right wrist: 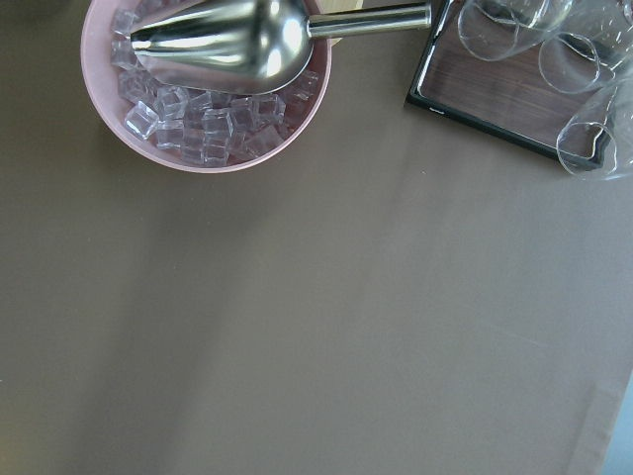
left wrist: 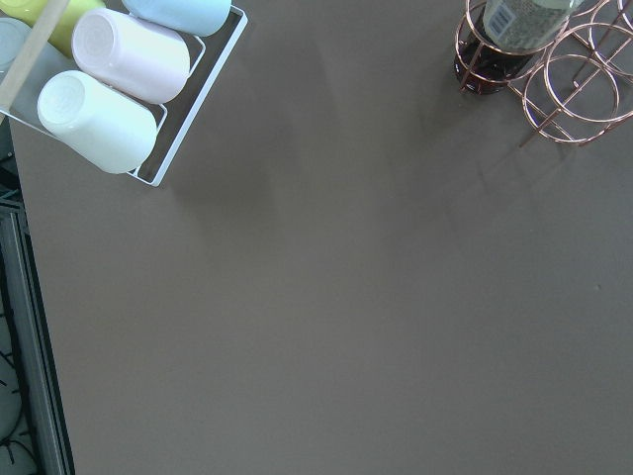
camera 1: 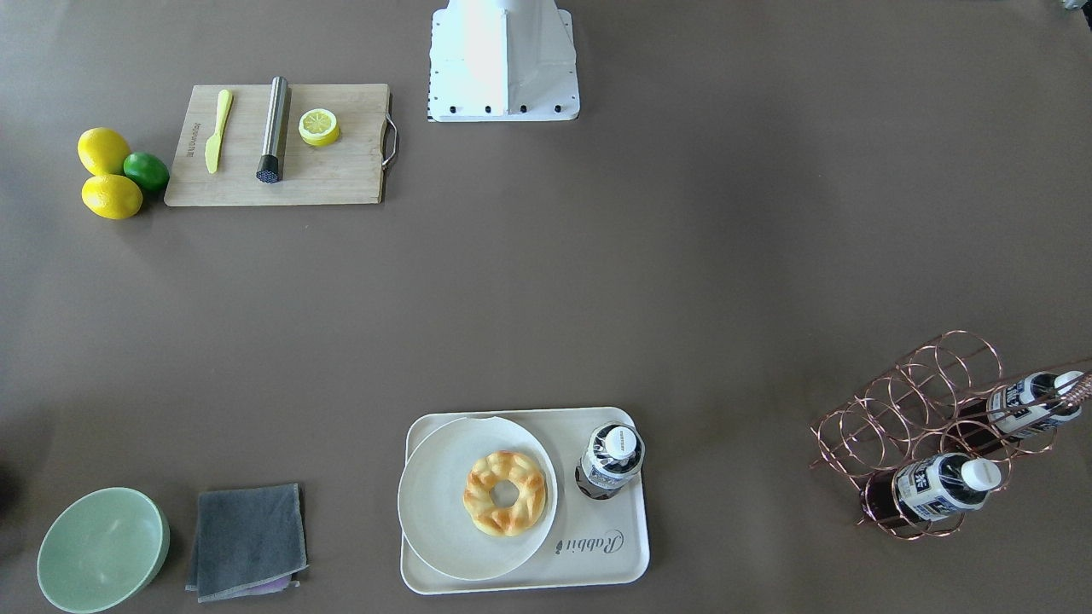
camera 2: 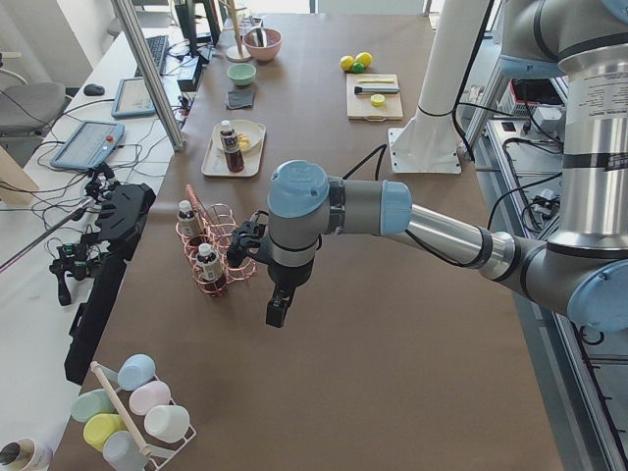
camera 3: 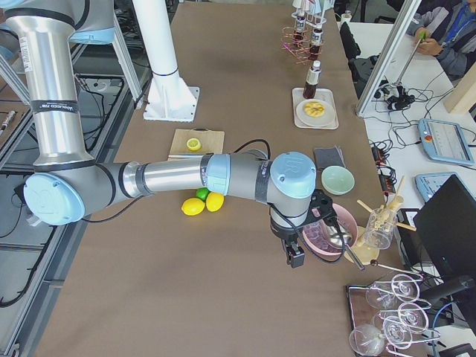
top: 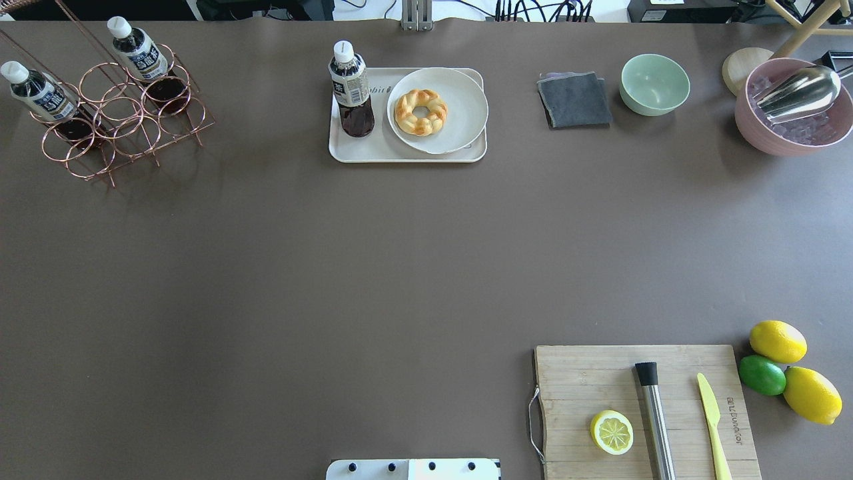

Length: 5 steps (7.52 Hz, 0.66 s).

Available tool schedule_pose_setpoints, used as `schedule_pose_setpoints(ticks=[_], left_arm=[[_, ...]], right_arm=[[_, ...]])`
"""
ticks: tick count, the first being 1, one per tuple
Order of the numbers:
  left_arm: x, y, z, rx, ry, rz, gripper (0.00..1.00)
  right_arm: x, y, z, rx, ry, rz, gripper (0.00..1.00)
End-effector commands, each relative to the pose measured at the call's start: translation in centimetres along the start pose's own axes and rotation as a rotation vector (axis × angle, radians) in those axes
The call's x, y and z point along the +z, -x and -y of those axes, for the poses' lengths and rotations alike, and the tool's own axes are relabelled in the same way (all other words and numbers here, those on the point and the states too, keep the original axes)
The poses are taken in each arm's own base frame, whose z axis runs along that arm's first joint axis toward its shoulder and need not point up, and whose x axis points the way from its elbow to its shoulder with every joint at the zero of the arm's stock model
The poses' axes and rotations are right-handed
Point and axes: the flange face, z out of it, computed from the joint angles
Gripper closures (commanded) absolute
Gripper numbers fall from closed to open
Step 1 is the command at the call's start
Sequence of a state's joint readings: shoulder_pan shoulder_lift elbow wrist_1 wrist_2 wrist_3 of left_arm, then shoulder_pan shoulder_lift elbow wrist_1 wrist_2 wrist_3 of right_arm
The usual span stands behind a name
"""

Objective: Place tea on tray

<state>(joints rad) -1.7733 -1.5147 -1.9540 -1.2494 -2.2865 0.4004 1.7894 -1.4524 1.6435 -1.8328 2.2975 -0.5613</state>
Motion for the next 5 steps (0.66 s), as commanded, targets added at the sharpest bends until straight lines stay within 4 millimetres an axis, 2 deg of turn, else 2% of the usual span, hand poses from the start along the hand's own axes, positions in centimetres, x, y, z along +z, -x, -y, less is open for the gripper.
schedule_pose_setpoints(ticks=[1,3,5], left_arm=[[0.1,0.0,0.0,0.0,0.001,-0.003,0.03],[0.8,0.2,0.0,0.0,0.01,-0.005,0.03],[4.0,1.7,0.2,0.005,0.039,-0.018,0.03]], right_arm=[[0.0,0.0,0.1,0.002,0.002,-0.002,0.0],[-0.1,0.1,0.3,-0.002,0.001,-0.005,0.0],[1.2,1.0,1.2,-0.016,0.031,0.011,0.0]])
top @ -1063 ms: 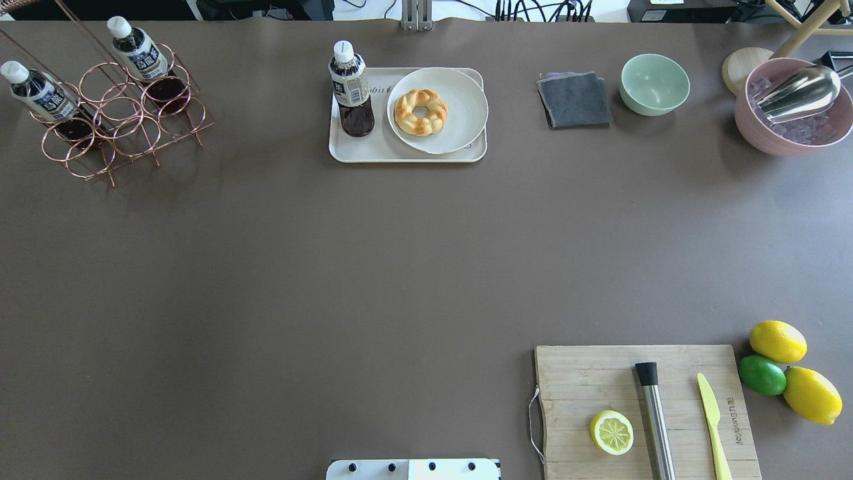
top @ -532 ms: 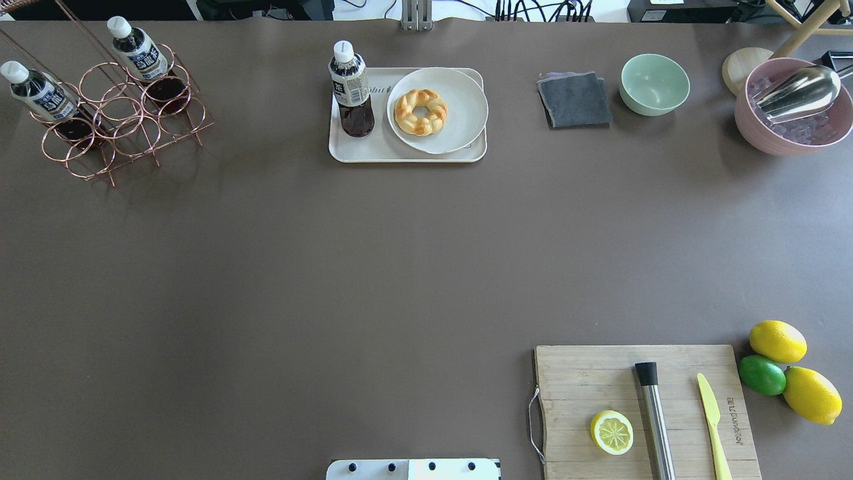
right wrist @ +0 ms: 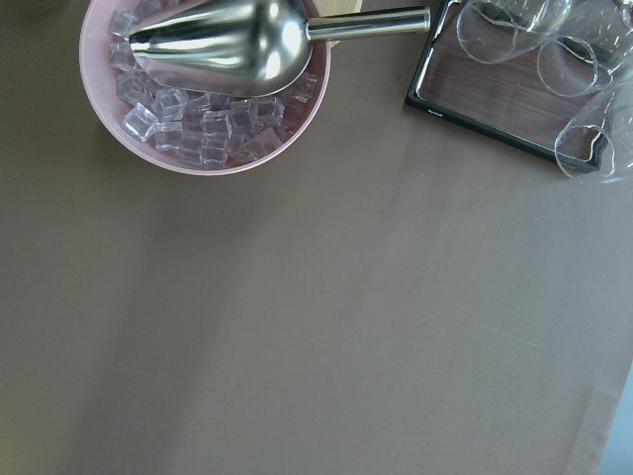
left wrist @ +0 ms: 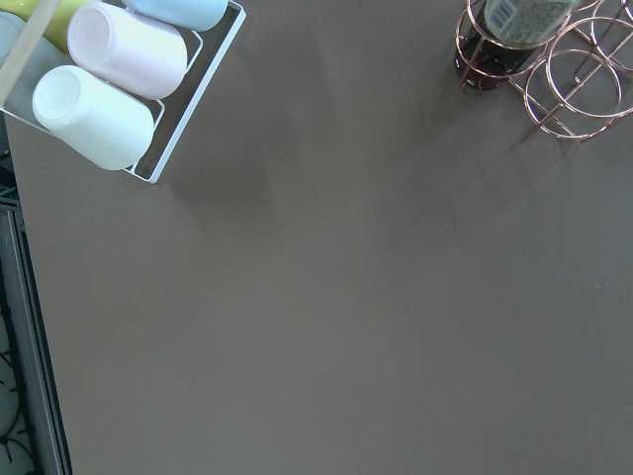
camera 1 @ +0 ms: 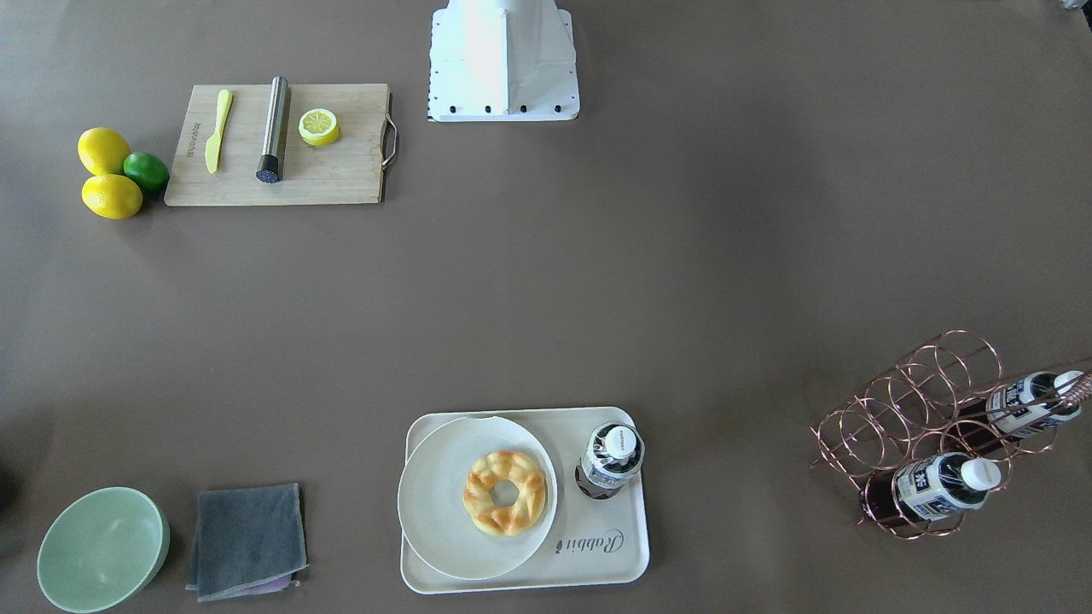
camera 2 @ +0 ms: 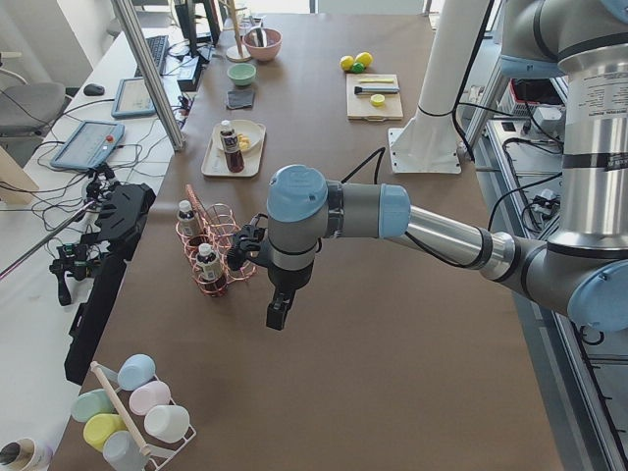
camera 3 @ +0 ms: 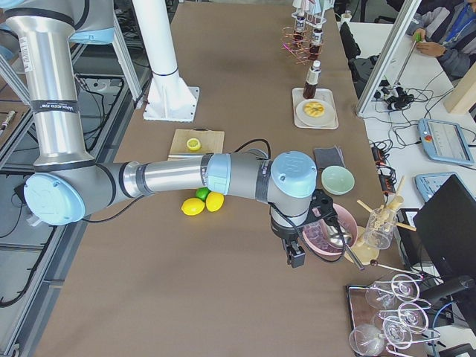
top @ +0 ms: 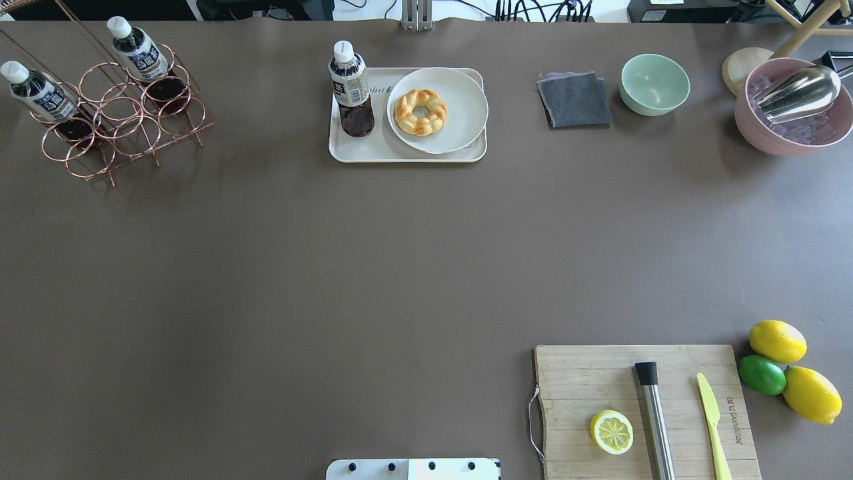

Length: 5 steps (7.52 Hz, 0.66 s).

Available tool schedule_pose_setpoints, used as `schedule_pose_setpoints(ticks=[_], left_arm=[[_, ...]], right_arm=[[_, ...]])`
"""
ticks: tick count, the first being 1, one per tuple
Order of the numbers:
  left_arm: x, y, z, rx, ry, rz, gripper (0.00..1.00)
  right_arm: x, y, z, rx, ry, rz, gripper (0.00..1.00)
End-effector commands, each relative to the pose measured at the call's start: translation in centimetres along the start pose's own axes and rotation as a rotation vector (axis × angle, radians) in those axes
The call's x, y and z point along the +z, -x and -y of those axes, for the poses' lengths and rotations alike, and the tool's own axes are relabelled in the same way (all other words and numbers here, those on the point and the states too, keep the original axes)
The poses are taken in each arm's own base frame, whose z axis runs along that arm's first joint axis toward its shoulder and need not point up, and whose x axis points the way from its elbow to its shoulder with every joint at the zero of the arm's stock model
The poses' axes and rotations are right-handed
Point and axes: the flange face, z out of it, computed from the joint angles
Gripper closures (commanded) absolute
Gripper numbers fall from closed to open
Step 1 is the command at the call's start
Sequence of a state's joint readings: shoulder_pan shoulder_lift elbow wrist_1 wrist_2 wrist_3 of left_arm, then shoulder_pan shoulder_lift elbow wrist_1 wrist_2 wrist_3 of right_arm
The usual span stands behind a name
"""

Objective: Place tea on tray

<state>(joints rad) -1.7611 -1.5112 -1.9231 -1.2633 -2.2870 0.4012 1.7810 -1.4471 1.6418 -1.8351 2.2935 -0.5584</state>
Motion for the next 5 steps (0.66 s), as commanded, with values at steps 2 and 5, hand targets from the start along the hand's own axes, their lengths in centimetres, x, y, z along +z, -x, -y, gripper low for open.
schedule_pose_setpoints(ticks=[2,5], left_arm=[[5.4,2.7,0.6,0.032,0.021,-0.01,0.03],[5.5,2.5,0.8,0.04,0.019,-0.01,0.03]], right_arm=[[1.3,1.0,1.0,-0.009,0.032,0.016,0.0],[1.4,1.3,1.2,-0.016,0.032,0.016,0.0]])
